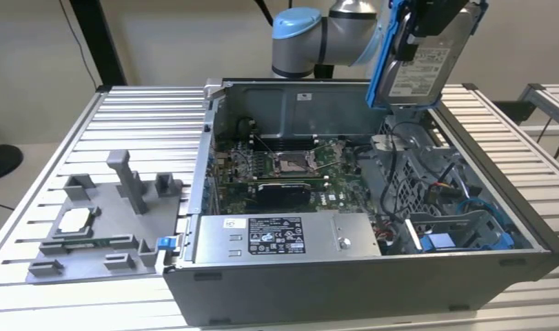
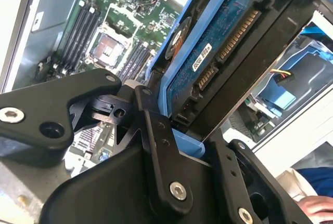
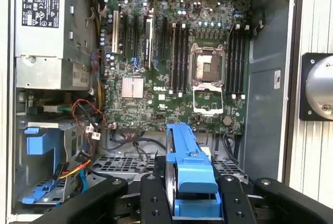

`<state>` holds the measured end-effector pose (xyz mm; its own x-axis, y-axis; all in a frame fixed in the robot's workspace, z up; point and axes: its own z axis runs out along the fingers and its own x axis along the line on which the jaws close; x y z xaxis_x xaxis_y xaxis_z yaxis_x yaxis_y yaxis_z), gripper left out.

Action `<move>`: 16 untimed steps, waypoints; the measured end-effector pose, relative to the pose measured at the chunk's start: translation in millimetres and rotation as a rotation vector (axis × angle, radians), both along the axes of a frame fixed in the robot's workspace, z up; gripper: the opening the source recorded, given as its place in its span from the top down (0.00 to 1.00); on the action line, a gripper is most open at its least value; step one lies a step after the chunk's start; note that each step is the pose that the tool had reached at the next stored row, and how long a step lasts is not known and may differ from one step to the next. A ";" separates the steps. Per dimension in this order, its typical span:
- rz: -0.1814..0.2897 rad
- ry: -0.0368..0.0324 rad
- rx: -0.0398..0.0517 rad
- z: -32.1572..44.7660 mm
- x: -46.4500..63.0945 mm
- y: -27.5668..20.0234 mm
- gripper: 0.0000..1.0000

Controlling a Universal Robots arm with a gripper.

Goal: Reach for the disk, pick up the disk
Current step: 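Pick up the disk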

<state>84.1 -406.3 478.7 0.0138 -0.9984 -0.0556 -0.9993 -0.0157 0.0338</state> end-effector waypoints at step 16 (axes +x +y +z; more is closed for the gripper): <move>0.000 0.0000 0.0000 -0.7 0.0 -3.7 1.00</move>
